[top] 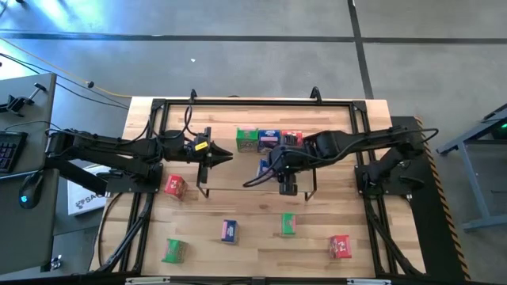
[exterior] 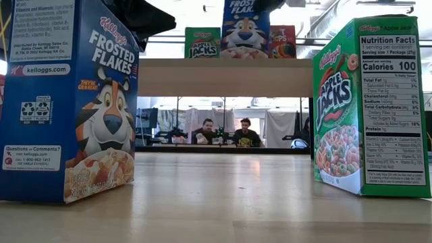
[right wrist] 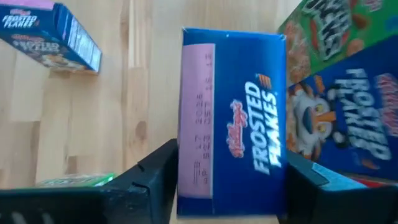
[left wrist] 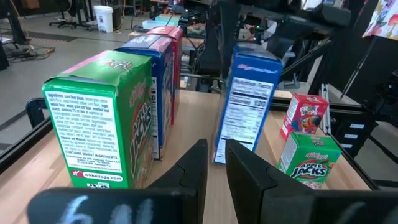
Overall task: Stack cereal on shelf
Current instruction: Put the top blue cereal box on the shelf aligned with the other blue cereal box
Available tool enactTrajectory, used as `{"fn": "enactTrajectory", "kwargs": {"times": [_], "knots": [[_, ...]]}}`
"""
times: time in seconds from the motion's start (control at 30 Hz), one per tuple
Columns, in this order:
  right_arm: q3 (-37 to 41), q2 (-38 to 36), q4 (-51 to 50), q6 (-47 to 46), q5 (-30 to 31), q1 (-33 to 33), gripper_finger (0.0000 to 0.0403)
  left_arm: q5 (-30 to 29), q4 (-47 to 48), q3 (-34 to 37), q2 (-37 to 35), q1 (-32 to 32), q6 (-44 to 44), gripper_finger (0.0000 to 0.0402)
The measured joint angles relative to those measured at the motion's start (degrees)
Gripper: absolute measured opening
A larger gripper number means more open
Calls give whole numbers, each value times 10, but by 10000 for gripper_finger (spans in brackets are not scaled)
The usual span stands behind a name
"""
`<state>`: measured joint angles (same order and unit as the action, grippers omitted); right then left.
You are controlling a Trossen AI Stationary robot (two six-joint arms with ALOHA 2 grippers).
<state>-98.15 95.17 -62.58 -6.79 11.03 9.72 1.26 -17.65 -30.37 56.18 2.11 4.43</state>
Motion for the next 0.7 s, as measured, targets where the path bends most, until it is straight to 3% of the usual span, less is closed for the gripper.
{"fn": "enactTrajectory", "kwargs": {"times": [0.17,0.43,0.7], "knots": [[0,-3,12,4,28,0,221,0,2,0,0,-2,0,46],[-3,-10,46,32,58,8,224,0,3,0,0,-3,-2,46],[-78,-16,15,39,101,31,225,0,4,0,0,-3,-2,46]]}}
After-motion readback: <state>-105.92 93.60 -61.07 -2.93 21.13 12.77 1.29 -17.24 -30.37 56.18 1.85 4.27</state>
